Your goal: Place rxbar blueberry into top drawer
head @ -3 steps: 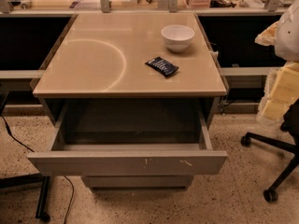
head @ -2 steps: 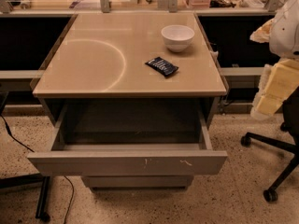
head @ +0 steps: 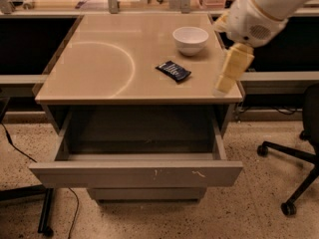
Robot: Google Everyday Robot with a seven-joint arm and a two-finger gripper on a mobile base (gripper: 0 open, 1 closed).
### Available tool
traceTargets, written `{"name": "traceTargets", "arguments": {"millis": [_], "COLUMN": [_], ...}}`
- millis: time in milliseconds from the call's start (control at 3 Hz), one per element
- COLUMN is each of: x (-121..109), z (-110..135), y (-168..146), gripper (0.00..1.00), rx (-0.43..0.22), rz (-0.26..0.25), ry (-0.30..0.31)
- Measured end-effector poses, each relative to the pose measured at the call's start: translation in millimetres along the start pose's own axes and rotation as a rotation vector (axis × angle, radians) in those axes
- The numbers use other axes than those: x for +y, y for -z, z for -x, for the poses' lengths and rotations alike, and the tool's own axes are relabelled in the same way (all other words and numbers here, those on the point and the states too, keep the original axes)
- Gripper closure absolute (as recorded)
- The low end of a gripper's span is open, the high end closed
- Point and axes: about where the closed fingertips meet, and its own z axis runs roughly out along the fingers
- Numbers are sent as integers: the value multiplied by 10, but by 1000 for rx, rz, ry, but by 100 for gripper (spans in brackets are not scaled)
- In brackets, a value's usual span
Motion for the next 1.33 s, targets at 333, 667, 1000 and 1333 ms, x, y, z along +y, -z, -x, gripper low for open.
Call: {"name": "traceTargets", "arguments": {"millis": [333,667,1000,1333], "x": [-15,25,-79,-363], "z": [56,17,-111,-125], "y": [-35,-53,-113,-273], "gripper": [0,0,0,0], "rx": [-5,-17,-68,-155], "rz": [4,-4,-32,-63], "ry": [9,-26,-92,-132]}}
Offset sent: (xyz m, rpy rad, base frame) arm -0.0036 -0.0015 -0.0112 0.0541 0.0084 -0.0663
